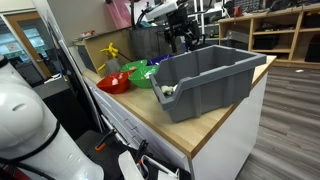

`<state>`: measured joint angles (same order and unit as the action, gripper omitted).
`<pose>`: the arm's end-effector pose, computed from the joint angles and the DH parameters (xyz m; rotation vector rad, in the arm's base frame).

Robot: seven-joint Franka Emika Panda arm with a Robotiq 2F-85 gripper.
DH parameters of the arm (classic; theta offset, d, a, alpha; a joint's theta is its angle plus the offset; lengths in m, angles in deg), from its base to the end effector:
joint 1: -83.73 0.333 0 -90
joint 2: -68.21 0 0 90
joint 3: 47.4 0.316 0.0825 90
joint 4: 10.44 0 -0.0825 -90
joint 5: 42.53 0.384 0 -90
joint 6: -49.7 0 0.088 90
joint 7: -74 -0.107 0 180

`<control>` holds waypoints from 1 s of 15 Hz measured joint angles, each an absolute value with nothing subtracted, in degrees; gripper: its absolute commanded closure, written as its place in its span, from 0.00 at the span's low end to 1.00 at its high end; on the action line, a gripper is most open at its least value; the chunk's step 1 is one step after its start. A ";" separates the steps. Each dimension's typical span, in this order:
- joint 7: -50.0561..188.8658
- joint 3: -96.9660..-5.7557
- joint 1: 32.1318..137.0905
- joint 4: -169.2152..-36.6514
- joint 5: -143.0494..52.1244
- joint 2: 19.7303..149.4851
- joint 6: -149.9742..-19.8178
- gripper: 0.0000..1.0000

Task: Remove the white plush toy from the grey container and put it in the red bowl.

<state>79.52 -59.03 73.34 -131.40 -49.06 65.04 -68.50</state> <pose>0.4907 -0.2060 0.4403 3.0322 -0.3566 -0.0231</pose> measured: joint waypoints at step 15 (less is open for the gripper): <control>75.71 -61.60 69.67 -131.25 -53.15 68.29 -72.37 0.00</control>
<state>75.71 -61.60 69.67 -131.25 -53.15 68.29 -72.37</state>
